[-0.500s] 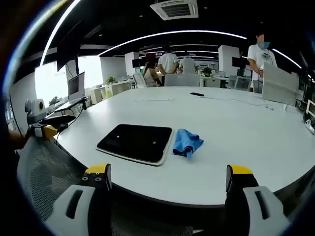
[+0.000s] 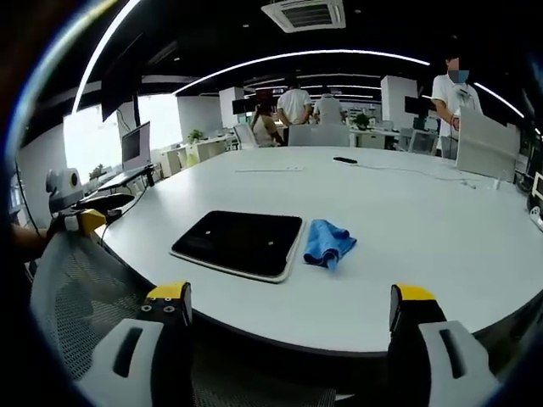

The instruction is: Wipe the mirror surface with the cleaning cloth until all visible marks leave the cleaned area.

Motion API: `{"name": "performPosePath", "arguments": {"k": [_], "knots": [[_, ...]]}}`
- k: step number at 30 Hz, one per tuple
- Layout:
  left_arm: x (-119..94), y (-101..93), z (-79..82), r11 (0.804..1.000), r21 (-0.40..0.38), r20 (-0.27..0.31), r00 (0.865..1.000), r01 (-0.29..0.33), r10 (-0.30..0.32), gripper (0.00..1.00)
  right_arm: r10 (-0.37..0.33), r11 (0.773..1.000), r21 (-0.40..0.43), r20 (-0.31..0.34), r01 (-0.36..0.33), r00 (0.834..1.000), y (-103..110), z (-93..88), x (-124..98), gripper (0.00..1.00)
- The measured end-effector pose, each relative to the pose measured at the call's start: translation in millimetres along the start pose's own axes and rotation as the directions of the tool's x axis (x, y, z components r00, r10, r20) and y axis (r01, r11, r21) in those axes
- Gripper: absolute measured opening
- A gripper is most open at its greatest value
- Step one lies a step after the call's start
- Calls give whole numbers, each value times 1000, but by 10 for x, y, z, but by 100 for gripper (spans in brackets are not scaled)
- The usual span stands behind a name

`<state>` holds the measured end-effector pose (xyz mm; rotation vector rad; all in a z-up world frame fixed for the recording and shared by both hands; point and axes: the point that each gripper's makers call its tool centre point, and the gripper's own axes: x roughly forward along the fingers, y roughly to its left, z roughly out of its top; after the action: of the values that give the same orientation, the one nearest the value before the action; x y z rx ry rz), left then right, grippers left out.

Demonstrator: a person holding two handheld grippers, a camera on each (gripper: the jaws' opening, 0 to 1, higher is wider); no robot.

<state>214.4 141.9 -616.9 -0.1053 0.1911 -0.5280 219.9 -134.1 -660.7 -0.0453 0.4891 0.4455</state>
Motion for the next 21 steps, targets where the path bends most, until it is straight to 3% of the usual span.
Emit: {"name": "performPosePath", "arguments": {"k": [2, 8, 14, 21], "knots": [[-1, -3, -16, 1000, 2, -9, 1000, 2, -2, 99, 26, 999, 24, -3, -26, 1000, 51, -4, 13, 98], [1, -18, -15, 1000, 3, -11, 1000, 10, -10, 99, 6, 999, 34, -37, -5, 999, 32, -56, 20, 98], [3, -11, -11, 1000, 2, -8, 1000, 8, -8, 99, 13, 996, 88, -17, -11, 1000, 35, -17, 18, 98], [-2, 5, 13, 1000, -9, 11, 1000, 5, -5, 99, -12, 997, 75, -29, 14, 1000, -25, -23, 5, 98]]}}
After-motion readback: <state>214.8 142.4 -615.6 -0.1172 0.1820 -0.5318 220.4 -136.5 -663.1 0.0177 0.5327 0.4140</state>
